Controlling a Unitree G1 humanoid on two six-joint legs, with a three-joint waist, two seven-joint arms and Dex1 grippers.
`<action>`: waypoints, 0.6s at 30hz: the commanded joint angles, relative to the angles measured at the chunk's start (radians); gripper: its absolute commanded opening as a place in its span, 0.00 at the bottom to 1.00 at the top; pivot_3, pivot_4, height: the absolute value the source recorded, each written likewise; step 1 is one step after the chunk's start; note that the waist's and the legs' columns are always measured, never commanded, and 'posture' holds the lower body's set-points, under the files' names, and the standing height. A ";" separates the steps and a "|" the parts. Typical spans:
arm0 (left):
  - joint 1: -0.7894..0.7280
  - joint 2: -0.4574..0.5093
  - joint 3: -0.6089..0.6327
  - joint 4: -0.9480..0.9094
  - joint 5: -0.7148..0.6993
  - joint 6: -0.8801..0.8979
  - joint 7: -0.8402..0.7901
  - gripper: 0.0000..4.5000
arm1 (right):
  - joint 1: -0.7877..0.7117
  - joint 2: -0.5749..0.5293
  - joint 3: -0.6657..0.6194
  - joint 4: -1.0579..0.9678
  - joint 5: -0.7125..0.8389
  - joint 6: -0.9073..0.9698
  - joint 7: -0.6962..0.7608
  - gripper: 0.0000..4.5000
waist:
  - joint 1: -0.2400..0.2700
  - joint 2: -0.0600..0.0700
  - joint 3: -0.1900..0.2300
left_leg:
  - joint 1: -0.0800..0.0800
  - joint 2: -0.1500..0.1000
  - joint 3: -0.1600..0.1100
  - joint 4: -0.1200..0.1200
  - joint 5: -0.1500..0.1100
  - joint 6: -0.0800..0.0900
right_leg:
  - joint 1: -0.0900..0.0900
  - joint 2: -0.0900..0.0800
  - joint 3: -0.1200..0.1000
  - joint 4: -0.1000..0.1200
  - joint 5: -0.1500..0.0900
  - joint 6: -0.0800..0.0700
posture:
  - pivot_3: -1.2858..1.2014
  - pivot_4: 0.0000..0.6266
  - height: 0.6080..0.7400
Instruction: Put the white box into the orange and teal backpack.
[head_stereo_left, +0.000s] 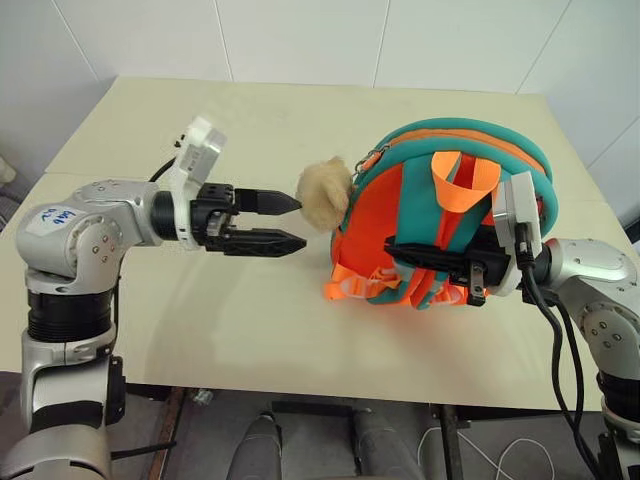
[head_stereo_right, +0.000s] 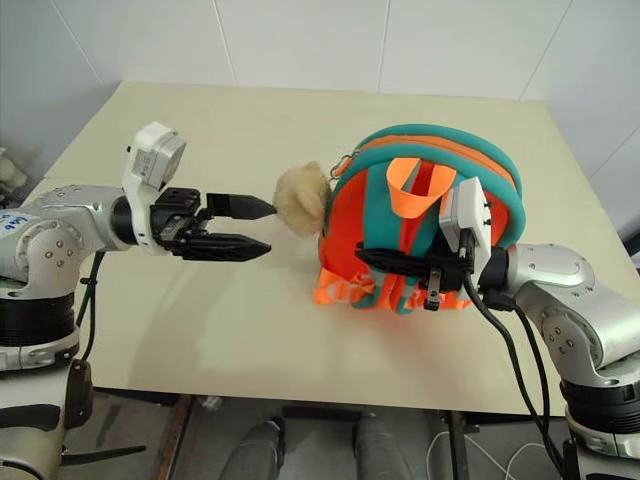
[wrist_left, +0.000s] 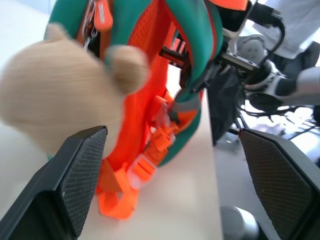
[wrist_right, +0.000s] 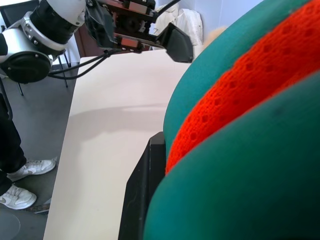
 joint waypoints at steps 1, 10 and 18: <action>-0.026 -0.067 -0.048 0.026 0.033 -0.054 0.072 1.00 | -0.021 0.006 -0.008 -0.016 0.005 -0.020 0.011 0.00 | 0.000 0.000 0.000 | 0.000 0.000 0.000 0.000 0.000 0.000 | 0.000 0.000 0.000 0.000 0.000 0.000 | 0.52 0.24 1.00; -0.095 -0.051 -0.058 0.158 0.108 -0.152 0.118 1.00 | 0.020 -0.007 -0.040 -0.054 0.011 -0.010 -0.007 0.00 | -0.006 0.000 0.000 | 0.000 0.000 0.001 -0.002 0.000 0.000 | -0.002 0.001 0.001 0.000 0.000 0.000 | 0.52 0.24 1.00; -0.085 0.022 -0.054 0.201 0.123 -0.193 0.083 1.00 | 0.032 -0.003 -0.043 -0.066 0.012 -0.010 -0.024 0.00 | -0.004 0.000 0.000 | 0.000 0.000 0.001 -0.004 0.000 0.000 | -0.002 0.000 0.001 -0.001 0.000 -0.001 | 0.52 0.24 1.00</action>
